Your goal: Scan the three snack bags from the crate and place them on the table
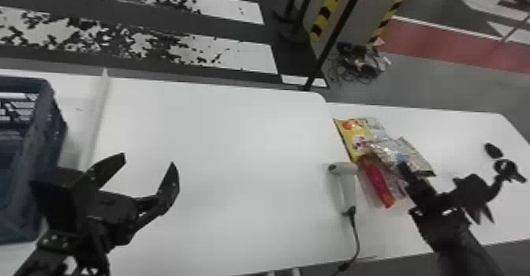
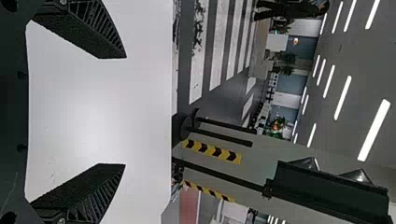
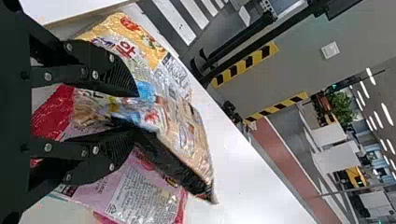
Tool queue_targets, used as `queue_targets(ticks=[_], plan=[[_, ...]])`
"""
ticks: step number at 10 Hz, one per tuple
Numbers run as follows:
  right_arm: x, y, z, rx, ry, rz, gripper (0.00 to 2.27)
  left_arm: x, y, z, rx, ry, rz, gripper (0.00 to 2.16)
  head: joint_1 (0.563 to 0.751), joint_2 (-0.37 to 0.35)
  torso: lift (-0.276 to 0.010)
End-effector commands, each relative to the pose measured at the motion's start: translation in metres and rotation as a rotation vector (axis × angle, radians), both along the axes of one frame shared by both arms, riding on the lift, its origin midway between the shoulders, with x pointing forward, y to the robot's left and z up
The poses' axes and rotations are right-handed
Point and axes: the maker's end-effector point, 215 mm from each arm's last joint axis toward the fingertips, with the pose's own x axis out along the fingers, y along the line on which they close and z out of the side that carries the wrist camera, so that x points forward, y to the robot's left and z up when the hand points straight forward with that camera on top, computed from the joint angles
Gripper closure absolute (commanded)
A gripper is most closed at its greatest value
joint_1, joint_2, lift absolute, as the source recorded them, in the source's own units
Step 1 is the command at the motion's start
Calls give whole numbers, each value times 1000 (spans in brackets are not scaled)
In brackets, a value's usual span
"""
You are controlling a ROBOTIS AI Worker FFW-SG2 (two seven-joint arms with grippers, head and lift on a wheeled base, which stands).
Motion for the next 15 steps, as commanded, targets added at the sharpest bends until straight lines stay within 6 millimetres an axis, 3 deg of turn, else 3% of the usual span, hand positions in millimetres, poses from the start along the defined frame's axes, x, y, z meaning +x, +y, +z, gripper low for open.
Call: queue_targets(ticks=[1,4,6,8,10,12,15], plan=[[0,-2,2,-8,-3,1,49,0,-1,0,0,0,-1,33,695,-350,-62],[-5,6,26,-80,-18,38,63,0,-2,1,-6,0,2,33,695,-350,-62],[-3,52,45,-117,-13,115,63,3,-2,2,-3,-3,4,33,695,-350,-62],[14,125,83,-198,-55,244,63,4,-3,5,-3,-8,4,33,695,-350,-62],[27,215,105,-275,-58,390,63,6,0,6,9,-15,12,33,695,-350,-62],[31,292,121,-323,-112,488,66,8,6,6,23,-16,15,33,695,-350,-62],[22,393,130,-307,-161,611,70,10,15,6,33,-15,32,33,695,-345,-62]])
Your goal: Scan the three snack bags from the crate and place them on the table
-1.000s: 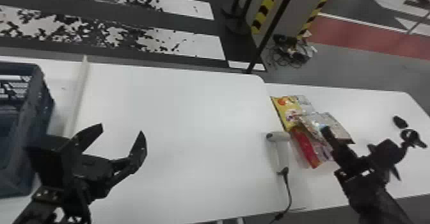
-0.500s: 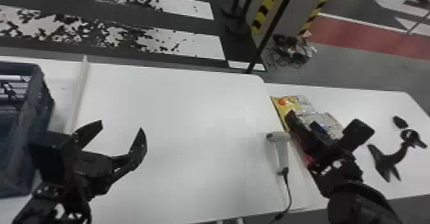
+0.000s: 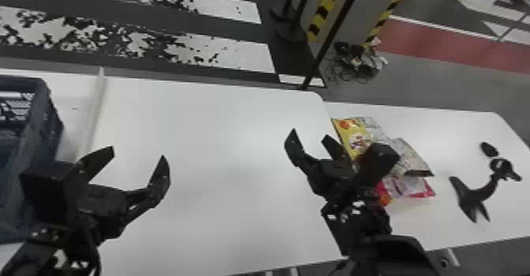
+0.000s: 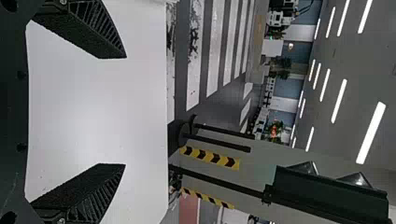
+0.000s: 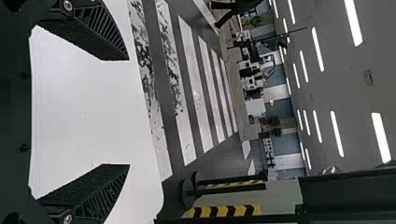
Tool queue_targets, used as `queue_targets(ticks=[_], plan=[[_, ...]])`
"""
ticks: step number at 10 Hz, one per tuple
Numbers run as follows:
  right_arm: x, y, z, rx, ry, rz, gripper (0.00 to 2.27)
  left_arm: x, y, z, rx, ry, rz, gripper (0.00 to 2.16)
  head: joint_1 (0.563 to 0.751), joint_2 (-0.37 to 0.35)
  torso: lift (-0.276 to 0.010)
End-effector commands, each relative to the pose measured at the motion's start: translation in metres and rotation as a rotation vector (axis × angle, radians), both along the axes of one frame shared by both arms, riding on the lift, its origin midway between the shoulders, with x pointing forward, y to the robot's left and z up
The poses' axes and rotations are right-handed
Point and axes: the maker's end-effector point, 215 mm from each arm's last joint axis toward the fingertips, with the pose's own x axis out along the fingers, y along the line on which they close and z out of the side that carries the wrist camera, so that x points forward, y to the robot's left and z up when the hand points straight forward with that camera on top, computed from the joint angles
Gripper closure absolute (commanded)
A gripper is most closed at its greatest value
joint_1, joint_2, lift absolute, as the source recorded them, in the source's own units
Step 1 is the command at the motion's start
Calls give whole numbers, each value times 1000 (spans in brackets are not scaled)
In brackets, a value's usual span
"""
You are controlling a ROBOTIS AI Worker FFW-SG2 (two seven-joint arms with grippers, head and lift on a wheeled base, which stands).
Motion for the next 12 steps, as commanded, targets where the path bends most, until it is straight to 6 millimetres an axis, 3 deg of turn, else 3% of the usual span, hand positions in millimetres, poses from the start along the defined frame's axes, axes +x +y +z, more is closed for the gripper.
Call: queue_targets(ticks=[1,3,5,8,12], plan=[[-5,46,7,-12,-23,54,87,1,1,1,-4,0,6,33,695,-299,-62],[-11,79,13,-13,-32,91,87,1,-3,7,-1,-11,11,33,695,-222,-62],[-19,87,21,-56,-38,95,87,0,0,12,35,-28,25,33,695,-193,-62],[-38,88,27,-73,-48,99,70,-11,8,11,40,-19,43,33,695,-180,-62],[-49,69,32,-47,-56,68,63,-17,52,28,59,-43,113,33,695,-155,-62]])
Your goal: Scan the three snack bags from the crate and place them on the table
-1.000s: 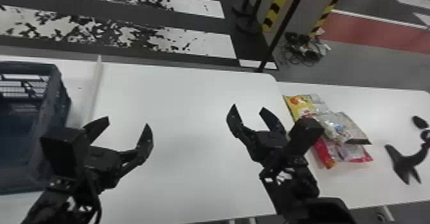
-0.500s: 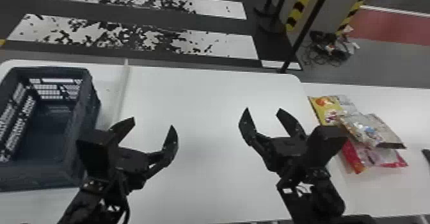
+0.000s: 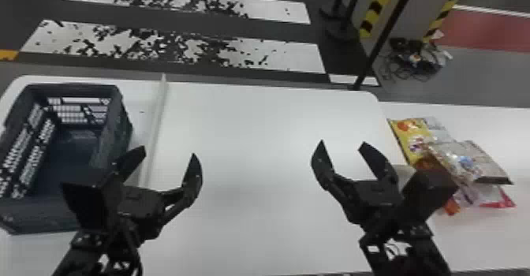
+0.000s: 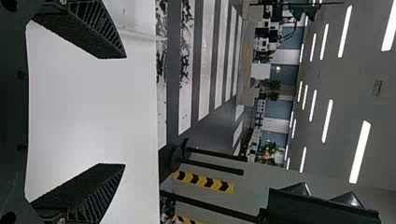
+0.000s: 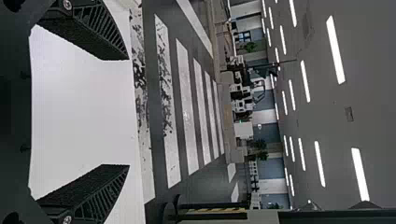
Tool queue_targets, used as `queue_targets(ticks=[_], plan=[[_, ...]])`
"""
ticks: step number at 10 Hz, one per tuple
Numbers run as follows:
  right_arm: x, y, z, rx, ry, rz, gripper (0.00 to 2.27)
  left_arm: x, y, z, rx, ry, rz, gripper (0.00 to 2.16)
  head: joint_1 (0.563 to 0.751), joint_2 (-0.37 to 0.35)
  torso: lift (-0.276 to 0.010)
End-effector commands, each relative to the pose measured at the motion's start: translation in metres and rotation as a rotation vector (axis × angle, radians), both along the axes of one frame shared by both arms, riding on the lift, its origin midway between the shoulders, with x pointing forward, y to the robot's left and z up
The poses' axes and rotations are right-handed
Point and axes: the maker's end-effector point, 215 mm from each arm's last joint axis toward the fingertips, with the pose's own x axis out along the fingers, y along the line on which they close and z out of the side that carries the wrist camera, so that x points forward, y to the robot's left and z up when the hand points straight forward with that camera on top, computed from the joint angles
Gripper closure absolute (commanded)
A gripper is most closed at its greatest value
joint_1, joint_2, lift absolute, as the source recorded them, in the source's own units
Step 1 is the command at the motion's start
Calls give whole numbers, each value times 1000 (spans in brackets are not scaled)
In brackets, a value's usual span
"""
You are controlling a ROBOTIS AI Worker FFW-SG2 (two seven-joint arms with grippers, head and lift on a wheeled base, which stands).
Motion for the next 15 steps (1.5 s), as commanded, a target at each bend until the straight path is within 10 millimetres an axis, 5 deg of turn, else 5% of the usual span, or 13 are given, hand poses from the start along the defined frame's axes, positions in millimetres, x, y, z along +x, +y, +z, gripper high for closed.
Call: queue_targets(ticks=[1,15], plan=[[-6,-9,-6,19,22,-13,63,-1,18,0,3,0,25,33,695,-148,-62],[-16,-6,-11,68,15,-9,87,-8,25,21,-34,-63,38,33,695,-129,-62]])
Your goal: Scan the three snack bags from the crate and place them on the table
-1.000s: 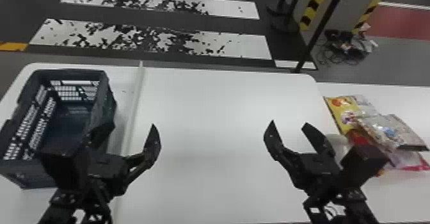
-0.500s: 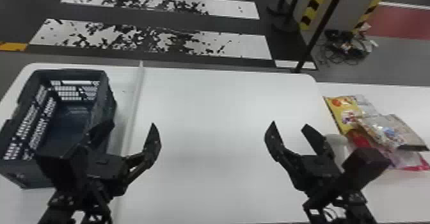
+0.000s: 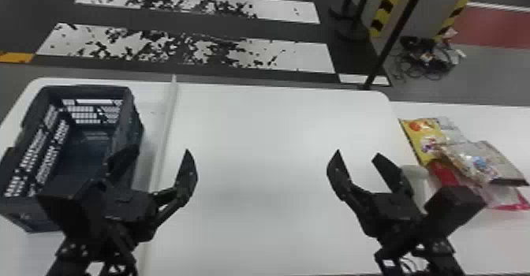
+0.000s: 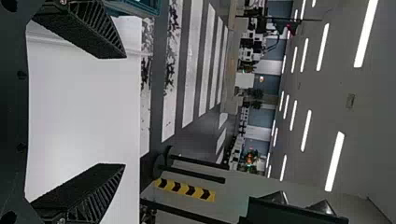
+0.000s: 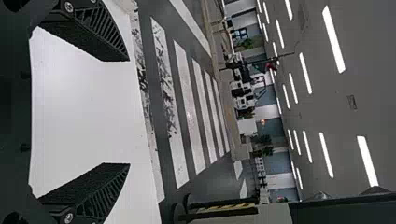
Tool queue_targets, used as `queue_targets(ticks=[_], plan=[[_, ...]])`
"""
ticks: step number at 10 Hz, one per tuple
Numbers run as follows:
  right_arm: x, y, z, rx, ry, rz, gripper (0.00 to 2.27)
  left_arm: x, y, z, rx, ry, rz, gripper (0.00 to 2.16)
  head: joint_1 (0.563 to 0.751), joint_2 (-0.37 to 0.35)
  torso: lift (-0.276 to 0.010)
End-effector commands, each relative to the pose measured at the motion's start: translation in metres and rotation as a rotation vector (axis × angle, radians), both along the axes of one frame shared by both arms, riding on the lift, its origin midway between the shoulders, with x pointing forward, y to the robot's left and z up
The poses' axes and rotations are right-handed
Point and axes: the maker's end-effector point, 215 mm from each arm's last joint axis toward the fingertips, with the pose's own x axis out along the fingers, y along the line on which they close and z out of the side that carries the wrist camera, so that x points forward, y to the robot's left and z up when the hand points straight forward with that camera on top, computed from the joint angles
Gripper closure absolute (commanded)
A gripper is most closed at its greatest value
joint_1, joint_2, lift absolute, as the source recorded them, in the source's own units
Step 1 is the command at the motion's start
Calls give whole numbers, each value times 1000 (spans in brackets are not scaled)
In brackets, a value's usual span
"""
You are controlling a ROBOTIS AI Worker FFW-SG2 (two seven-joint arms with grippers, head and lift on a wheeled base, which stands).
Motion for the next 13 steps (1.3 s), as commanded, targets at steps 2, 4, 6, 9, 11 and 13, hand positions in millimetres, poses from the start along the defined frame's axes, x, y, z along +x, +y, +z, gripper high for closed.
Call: queue_targets(ticks=[2,4,6,9,11,13], plan=[[0,1,0,2,-1,1,87,0,1,0,1,0,4,33,695,-126,-62],[-1,3,0,4,1,5,87,0,0,0,0,0,1,33,695,-125,-62],[0,2,-1,7,3,7,90,0,1,-1,-4,2,2,33,695,-123,-62],[0,2,1,7,-4,14,90,1,1,0,-4,0,2,33,695,-121,-62],[-1,2,4,7,-13,14,90,1,-1,2,-5,-3,0,33,695,-122,-62],[-2,2,9,6,-30,12,93,0,0,1,-5,-1,1,33,695,-124,-62]])
